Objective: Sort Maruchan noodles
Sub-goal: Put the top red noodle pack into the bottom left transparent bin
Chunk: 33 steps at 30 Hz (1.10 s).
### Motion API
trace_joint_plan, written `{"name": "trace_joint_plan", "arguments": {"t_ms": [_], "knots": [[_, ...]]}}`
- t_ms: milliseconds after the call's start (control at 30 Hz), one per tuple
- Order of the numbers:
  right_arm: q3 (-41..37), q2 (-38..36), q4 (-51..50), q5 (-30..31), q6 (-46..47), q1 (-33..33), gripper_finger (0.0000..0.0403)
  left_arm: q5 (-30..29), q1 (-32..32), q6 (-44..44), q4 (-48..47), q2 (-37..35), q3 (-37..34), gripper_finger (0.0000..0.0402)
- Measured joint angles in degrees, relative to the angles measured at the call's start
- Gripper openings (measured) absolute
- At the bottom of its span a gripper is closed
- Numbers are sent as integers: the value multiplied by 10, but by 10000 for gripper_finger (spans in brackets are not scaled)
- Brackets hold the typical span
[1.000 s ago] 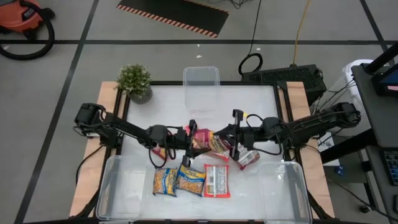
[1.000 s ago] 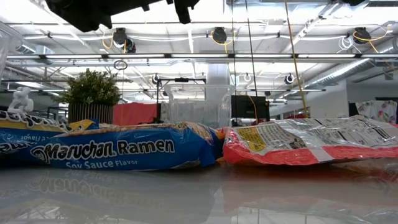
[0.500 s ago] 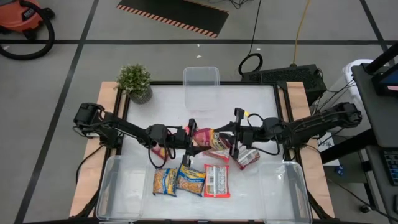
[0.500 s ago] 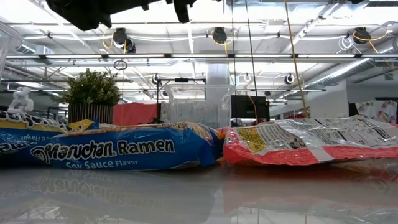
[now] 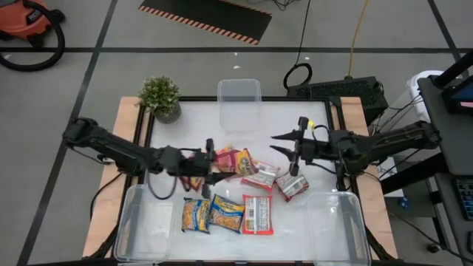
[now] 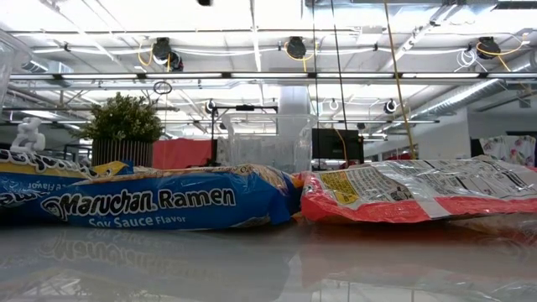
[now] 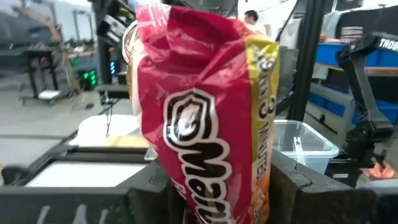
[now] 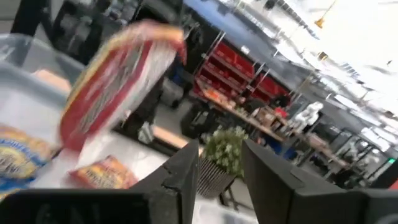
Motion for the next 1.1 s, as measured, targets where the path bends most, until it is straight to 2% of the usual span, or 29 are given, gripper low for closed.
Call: {"name": "trace_joint_plan", "arguments": {"t_ms": [167, 367, 600, 733, 833, 1033, 1100], "knots": [[0, -45, -66, 32, 38, 0, 118, -41, -59, -49, -97, -72, 0, 151], [0, -77, -118, 40, 57, 0, 118, -46, -127, -207, -202, -147, 0, 151], [0, -82, -141, 39, 71, 0, 118, -95, -225, -344, -328, -198, 0, 152], [0, -81, -144, 39, 72, 0, 118, -96, -271, -437, -359, -208, 0, 152], [0, -81, -144, 39, 72, 0, 118, -95, -306, -476, -386, -208, 0, 152], [0, -81, -144, 37, 72, 0, 118, -36, -381, -602, -507, -207, 0, 152], [0, -81, -144, 37, 72, 0, 118, -20, -401, -630, -520, -208, 0, 152]]}}
